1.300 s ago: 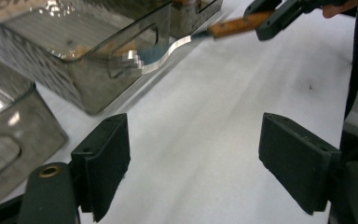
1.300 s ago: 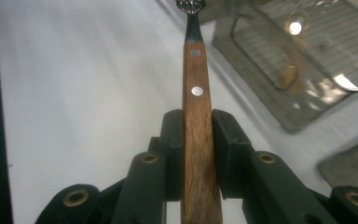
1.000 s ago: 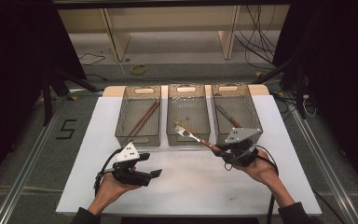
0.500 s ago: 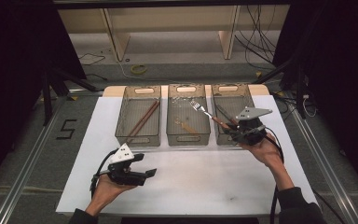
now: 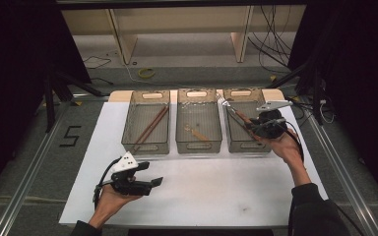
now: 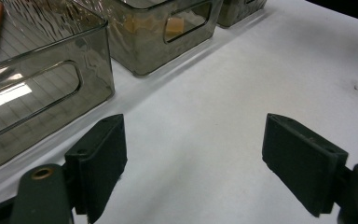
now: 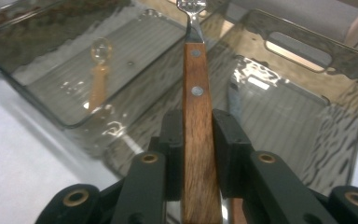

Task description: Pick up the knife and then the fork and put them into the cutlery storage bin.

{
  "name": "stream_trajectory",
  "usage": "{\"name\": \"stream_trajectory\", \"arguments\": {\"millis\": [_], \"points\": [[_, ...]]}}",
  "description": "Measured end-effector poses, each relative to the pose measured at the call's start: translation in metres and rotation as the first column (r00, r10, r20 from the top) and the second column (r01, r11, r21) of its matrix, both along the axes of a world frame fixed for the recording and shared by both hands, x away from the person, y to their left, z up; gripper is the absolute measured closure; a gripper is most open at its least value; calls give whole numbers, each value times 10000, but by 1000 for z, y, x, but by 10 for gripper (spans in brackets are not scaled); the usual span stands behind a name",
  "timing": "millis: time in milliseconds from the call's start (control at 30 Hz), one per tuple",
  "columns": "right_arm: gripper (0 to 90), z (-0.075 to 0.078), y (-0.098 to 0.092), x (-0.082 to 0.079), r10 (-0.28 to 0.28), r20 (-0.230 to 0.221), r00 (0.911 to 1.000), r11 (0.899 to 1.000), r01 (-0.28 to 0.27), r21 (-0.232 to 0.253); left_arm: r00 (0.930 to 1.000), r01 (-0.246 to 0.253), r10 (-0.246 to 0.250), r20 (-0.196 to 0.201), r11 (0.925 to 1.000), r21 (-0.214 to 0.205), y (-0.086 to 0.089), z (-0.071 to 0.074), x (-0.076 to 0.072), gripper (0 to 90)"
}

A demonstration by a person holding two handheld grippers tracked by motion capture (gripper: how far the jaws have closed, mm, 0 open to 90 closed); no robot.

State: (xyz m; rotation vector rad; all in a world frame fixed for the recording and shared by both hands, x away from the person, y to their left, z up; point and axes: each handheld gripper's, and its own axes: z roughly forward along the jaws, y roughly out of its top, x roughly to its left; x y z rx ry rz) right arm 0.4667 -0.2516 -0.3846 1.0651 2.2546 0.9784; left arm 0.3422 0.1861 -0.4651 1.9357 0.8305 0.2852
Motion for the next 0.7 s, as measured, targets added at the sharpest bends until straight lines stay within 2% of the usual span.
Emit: {"name": "stream_trajectory", "arguments": {"millis": [300,433,533,700], "points": [[759,-2,-10,14,-634,-182,9978,9980,634,-31,10000,-13,13,-12,9999,-162,3,-1,0,208],[759,-2,-11,19,-868,-252,9959,9961,863,-208,9999,13,-14,-107,9999,-128,3,-2,0,204],[759,-5,-12,22,-1056,-403,9936,9940,1044,-325,9999,-101,104,121,9998,-185,3,-2,-1,206],[758,-10,-13,28,-1283,-539,9903,9909,1258,-482,9997,-201,205,121,9992,-340,5,-1,-1,201]]}}
